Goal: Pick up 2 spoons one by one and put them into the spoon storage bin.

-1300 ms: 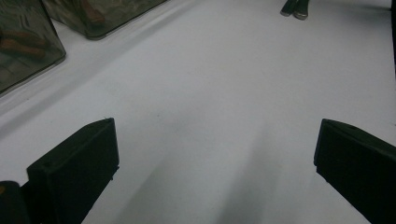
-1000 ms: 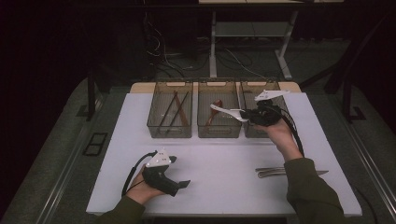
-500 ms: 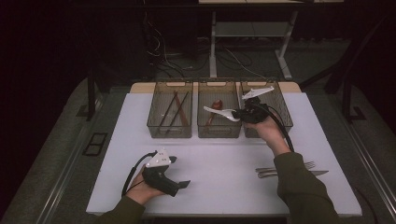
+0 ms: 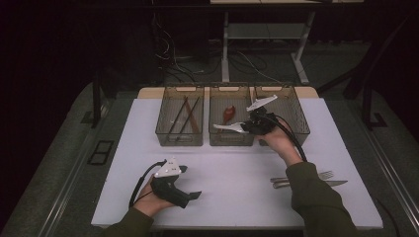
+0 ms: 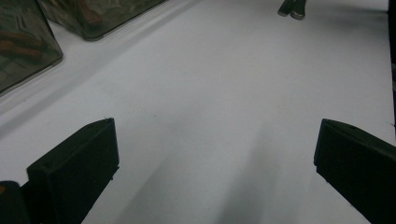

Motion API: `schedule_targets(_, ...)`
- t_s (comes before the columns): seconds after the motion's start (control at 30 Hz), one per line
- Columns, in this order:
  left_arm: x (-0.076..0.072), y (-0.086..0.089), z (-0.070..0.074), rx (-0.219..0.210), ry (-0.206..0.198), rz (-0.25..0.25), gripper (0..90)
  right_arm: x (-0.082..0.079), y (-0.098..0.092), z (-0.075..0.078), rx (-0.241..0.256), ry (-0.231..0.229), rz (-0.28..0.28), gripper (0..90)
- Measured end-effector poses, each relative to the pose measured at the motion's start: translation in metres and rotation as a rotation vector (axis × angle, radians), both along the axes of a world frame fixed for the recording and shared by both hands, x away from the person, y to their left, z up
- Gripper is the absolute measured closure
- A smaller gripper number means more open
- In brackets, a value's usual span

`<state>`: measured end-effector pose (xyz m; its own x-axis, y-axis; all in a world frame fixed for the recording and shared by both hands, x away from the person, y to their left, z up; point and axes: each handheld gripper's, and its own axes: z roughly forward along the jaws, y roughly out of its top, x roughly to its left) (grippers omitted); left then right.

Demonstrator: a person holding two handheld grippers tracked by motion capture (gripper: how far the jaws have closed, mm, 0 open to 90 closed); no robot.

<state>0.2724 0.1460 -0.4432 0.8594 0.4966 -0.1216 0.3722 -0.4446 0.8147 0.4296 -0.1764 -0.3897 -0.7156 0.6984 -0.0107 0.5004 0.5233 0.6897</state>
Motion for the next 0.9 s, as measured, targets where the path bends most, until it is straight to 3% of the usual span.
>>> schedule_targets(0.27,0.000,0.000,0.000,0.000,0.001,0.000,0.0,-0.001,-0.003,0.004,0.072,0.001,0.003,70.7)
schedule_targets(0.5,0.000,0.000,0.000,0.000,0.001,0.001,0.0,-0.003,-0.011,0.011,0.187,0.009,-0.009,51.5)
schedule_targets(0.7,0.000,0.000,0.000,-0.001,0.001,0.003,0.0,-0.010,-0.019,0.019,0.235,-0.010,-0.026,37.1)
schedule_targets(0.9,0.000,0.001,0.000,0.001,0.002,0.004,0.0,-0.020,-0.030,0.023,0.265,-0.028,-0.026,33.7)
